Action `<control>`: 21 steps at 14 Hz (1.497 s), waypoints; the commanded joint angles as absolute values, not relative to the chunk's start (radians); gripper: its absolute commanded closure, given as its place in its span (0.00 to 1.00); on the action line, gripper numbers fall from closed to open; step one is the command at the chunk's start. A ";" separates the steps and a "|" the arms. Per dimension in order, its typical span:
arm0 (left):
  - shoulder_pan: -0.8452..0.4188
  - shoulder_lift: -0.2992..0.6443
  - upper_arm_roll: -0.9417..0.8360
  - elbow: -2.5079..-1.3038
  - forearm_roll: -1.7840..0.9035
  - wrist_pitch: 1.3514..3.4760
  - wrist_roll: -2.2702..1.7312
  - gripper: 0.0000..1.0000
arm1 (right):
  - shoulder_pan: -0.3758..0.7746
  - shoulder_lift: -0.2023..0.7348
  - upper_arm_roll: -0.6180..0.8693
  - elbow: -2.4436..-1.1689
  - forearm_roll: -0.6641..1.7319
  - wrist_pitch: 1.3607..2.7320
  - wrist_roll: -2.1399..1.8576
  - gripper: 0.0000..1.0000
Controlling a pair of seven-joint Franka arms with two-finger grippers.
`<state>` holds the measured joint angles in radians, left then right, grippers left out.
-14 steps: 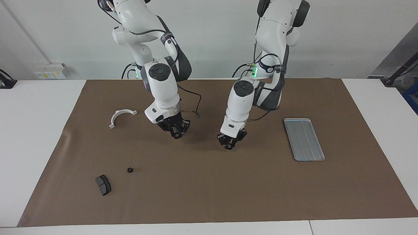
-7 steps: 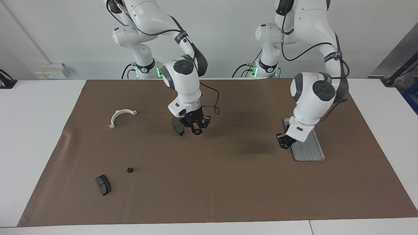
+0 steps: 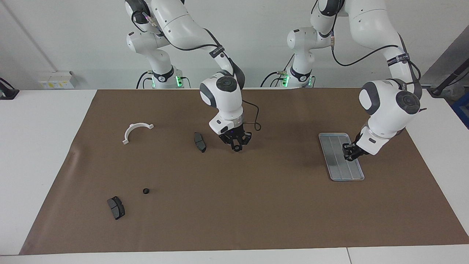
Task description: Pick bearing gear from pile to tray
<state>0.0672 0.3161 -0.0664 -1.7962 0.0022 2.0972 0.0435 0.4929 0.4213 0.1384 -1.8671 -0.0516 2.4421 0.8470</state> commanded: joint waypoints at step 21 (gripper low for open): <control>-0.052 0.342 -0.075 -1.835 -0.064 2.300 -0.122 0.34 | -0.024 0.547 0.130 -1.631 -0.134 2.368 0.076 0.00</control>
